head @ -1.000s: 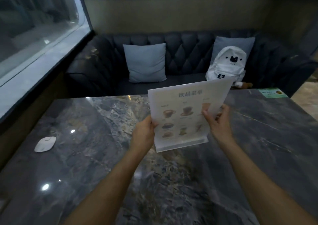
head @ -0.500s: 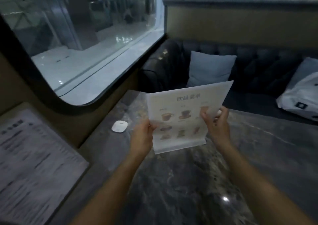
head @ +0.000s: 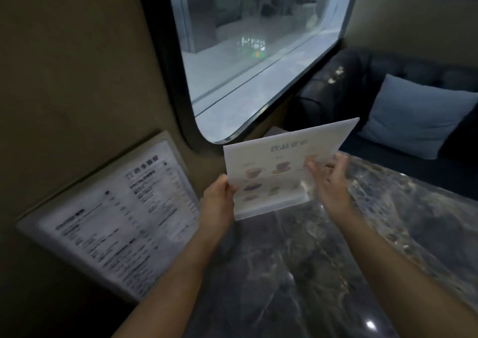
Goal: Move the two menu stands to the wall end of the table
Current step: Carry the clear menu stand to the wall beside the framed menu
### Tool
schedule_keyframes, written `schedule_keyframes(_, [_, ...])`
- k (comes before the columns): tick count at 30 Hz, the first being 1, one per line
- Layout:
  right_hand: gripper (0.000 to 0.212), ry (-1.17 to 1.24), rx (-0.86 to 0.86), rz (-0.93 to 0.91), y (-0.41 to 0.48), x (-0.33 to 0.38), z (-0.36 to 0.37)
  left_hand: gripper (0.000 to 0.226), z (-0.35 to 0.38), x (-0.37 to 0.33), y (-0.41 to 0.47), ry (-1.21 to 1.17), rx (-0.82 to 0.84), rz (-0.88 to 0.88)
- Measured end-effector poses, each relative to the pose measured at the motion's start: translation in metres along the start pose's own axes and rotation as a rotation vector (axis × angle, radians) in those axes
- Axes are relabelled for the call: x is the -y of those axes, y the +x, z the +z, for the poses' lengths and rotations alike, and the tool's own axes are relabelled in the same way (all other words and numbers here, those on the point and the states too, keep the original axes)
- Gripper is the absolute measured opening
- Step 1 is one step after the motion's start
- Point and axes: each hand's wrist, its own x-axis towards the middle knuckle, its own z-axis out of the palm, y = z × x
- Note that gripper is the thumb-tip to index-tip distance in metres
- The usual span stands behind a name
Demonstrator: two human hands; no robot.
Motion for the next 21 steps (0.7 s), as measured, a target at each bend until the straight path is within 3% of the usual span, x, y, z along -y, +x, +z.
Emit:
schedule_keyframes(9, [0.041,0.122,0.055,0.095,0.019,-0.008,0.049,0.012,-0.018,0.030,0.016,0.182,0.007,-0.112])
schedule_keyframes(13, [0.030,0.171,0.074,0.101,0.025,-0.008,0.053,0.023,-0.028,0.023,0.018,0.145,-0.015,-0.051])
schedule_keyframes(21, [0.024,0.209,0.045,0.114,0.040,-0.003,0.068,0.004,-0.060,-0.016,0.029,0.093,-0.174,0.180])
